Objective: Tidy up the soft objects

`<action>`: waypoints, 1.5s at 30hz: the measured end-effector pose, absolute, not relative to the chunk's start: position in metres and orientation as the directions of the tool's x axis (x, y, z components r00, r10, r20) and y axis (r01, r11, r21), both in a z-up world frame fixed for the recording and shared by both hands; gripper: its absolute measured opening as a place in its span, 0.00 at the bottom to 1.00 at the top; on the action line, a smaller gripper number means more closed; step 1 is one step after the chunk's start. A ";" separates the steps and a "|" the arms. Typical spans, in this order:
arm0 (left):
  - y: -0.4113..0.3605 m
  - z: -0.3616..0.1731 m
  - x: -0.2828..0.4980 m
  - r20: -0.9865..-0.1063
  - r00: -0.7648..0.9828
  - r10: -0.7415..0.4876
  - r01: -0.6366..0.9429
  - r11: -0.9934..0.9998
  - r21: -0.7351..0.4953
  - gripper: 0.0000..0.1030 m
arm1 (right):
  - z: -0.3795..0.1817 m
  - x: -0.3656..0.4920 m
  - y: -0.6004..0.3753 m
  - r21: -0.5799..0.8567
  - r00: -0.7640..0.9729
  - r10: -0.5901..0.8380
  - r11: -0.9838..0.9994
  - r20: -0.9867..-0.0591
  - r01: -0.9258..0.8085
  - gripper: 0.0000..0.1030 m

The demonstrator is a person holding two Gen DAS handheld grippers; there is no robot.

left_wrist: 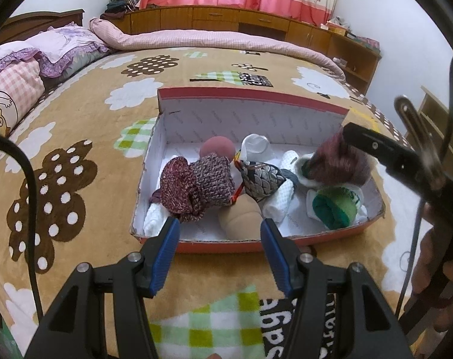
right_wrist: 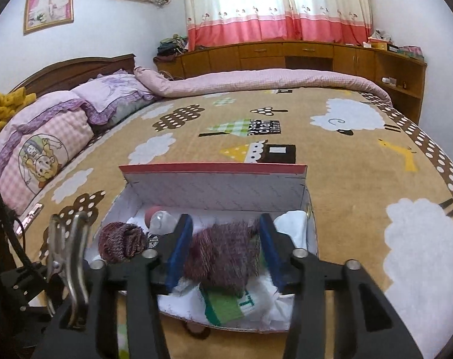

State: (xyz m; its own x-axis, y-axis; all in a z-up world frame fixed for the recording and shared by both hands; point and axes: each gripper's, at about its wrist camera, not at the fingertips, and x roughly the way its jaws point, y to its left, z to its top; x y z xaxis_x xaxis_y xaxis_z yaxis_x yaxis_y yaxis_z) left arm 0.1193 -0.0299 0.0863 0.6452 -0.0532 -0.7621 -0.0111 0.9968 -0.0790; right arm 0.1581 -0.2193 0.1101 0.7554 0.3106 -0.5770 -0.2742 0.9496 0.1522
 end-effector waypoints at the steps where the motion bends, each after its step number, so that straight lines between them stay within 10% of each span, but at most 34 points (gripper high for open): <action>1: -0.030 0.086 0.119 -0.762 0.646 -0.054 -0.011 0.997 -0.080 0.58 | 0.110 0.157 -0.220 0.151 0.758 0.311 0.950 -0.573 -0.275 0.51; 45: -0.036 0.059 0.074 -0.817 0.574 -0.048 -0.024 0.997 -0.075 0.58 | 0.055 0.061 -0.232 0.228 0.636 0.308 0.951 -0.708 -0.207 0.52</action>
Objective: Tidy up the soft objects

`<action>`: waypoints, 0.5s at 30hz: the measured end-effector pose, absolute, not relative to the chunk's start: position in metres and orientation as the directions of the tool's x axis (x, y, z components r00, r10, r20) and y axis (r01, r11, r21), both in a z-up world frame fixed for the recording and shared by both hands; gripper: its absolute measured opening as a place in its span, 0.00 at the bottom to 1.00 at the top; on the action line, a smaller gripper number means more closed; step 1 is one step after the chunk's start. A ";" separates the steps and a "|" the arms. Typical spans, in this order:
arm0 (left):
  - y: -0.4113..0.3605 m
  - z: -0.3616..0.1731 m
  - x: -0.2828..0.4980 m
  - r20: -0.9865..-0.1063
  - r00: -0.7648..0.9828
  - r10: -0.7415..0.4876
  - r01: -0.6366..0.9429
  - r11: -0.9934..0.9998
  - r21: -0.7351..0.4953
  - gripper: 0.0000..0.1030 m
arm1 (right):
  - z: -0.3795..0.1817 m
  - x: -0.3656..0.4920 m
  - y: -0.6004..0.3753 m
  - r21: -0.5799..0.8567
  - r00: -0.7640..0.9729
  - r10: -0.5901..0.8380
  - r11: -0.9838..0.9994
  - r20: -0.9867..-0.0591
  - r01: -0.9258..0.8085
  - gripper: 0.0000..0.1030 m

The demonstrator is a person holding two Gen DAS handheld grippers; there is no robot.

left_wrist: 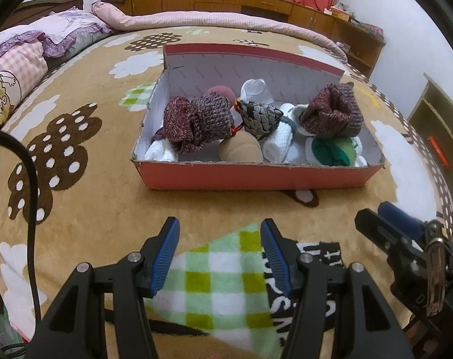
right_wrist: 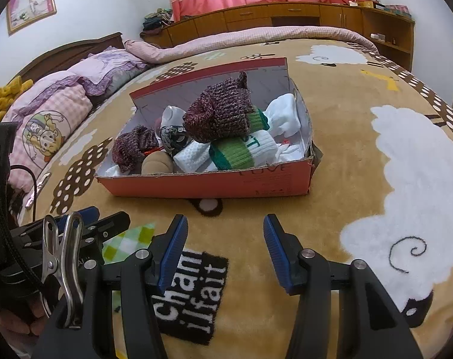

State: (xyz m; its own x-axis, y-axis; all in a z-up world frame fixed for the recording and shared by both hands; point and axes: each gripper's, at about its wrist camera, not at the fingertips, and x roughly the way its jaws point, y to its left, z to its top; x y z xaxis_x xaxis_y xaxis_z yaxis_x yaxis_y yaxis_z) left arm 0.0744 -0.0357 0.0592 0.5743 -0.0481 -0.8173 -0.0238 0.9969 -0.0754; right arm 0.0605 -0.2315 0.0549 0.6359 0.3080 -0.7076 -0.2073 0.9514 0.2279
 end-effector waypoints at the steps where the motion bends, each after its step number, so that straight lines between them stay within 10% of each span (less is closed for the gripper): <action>1: -0.036 0.059 0.075 -0.817 0.574 -0.047 -0.024 0.997 -0.075 0.58 | 0.055 0.060 -0.231 0.228 0.636 0.308 0.951 -0.708 -0.207 0.52; 15: -0.034 0.060 0.075 -0.823 0.567 -0.047 -0.032 0.996 -0.078 0.58 | 0.056 0.059 -0.227 0.230 0.632 0.311 0.950 -0.710 -0.210 0.52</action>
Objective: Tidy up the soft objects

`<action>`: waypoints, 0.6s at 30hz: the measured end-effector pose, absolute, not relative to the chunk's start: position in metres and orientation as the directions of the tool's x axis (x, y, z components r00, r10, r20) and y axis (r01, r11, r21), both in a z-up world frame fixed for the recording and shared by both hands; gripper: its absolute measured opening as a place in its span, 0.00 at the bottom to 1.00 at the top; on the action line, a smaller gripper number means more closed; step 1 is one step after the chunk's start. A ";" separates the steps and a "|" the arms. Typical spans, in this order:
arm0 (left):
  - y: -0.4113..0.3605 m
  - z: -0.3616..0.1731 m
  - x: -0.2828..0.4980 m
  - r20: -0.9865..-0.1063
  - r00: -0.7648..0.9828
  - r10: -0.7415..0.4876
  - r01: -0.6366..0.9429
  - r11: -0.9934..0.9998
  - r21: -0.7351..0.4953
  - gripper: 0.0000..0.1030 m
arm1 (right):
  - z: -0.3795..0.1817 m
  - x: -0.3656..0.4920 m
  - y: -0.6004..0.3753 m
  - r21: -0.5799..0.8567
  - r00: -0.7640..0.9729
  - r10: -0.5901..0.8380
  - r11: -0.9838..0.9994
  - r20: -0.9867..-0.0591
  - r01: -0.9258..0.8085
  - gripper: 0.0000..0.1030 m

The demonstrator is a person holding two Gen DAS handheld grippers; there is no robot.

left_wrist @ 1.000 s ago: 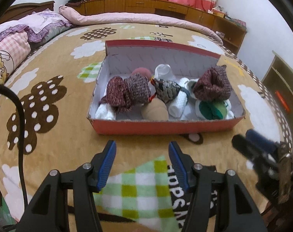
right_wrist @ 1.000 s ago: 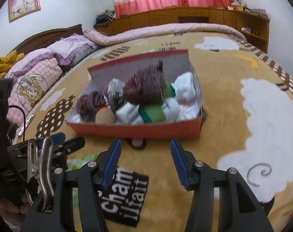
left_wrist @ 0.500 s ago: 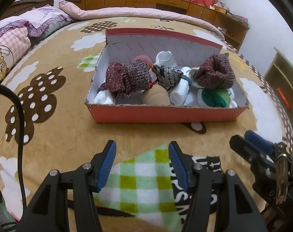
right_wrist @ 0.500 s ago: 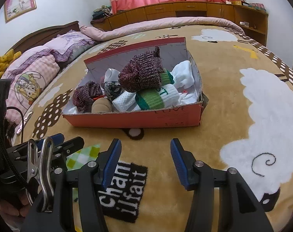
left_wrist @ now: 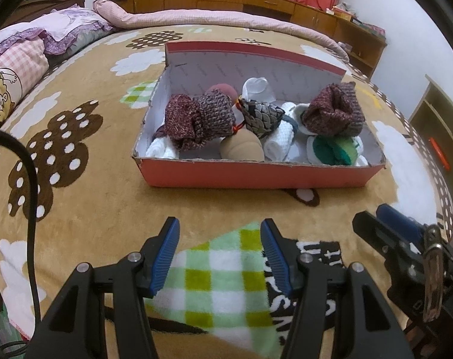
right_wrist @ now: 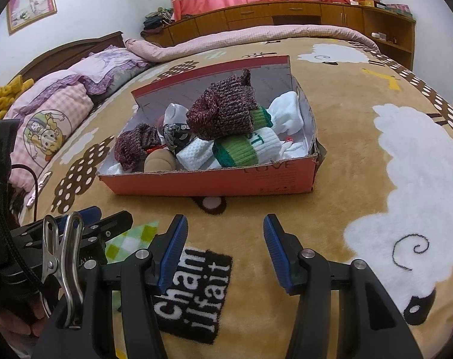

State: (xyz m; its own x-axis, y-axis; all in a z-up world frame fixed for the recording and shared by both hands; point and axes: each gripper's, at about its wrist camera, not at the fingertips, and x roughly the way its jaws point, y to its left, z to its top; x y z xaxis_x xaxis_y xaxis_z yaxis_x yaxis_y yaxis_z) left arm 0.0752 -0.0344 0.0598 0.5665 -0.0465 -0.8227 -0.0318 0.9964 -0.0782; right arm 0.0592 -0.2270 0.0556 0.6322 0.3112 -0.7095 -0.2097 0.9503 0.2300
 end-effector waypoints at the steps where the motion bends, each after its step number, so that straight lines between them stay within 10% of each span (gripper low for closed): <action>1: -0.035 0.060 0.075 -0.823 0.567 -0.047 -0.031 0.996 -0.078 0.58 | 0.056 0.059 -0.227 0.230 0.632 0.311 0.950 -0.710 -0.210 0.52; 18: -0.036 0.059 0.074 -0.828 0.559 -0.047 -0.037 0.996 -0.082 0.58 | 0.056 0.059 -0.227 0.230 0.634 0.310 0.951 -0.708 -0.208 0.52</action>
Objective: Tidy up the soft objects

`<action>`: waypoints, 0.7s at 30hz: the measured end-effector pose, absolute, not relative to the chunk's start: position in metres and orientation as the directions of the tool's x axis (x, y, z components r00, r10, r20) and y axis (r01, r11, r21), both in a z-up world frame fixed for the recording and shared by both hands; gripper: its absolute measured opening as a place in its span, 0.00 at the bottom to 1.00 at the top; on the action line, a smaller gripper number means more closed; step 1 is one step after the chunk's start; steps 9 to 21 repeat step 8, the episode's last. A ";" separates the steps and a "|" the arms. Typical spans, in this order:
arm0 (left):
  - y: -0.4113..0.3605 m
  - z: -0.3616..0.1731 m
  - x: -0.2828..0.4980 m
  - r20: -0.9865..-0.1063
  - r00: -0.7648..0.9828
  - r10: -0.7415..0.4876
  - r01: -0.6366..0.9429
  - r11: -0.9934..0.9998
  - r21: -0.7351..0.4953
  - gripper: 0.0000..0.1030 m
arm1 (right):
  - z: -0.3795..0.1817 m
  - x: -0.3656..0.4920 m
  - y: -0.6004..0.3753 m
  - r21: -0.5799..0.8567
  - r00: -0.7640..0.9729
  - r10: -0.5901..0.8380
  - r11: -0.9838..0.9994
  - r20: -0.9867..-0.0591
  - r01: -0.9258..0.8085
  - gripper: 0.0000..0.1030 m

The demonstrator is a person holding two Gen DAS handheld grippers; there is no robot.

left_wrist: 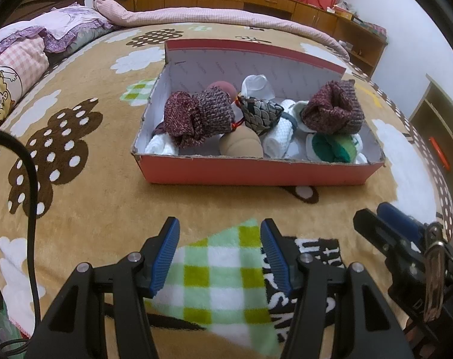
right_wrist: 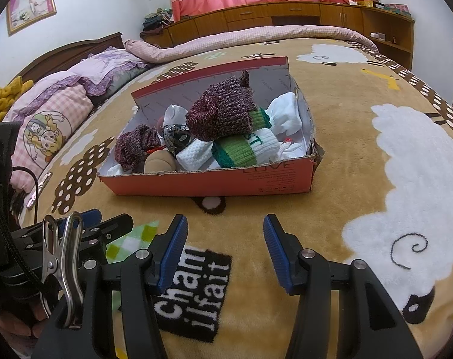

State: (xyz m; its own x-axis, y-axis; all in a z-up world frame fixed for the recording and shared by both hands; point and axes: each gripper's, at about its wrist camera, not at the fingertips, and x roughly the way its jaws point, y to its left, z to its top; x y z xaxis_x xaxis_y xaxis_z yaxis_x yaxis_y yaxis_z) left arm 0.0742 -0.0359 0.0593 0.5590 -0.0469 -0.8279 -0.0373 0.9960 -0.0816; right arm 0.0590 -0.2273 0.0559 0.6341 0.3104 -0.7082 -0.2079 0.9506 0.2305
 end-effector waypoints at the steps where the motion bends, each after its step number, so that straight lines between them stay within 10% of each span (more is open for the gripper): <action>1: -0.036 0.059 0.074 -0.828 0.559 -0.047 -0.037 0.996 -0.081 0.58 | 0.056 0.059 -0.227 0.230 0.634 0.310 0.951 -0.708 -0.208 0.52; 21: -0.036 0.060 0.073 -0.828 0.559 -0.047 -0.036 0.996 -0.081 0.58 | 0.056 0.059 -0.227 0.230 0.635 0.310 0.951 -0.708 -0.208 0.52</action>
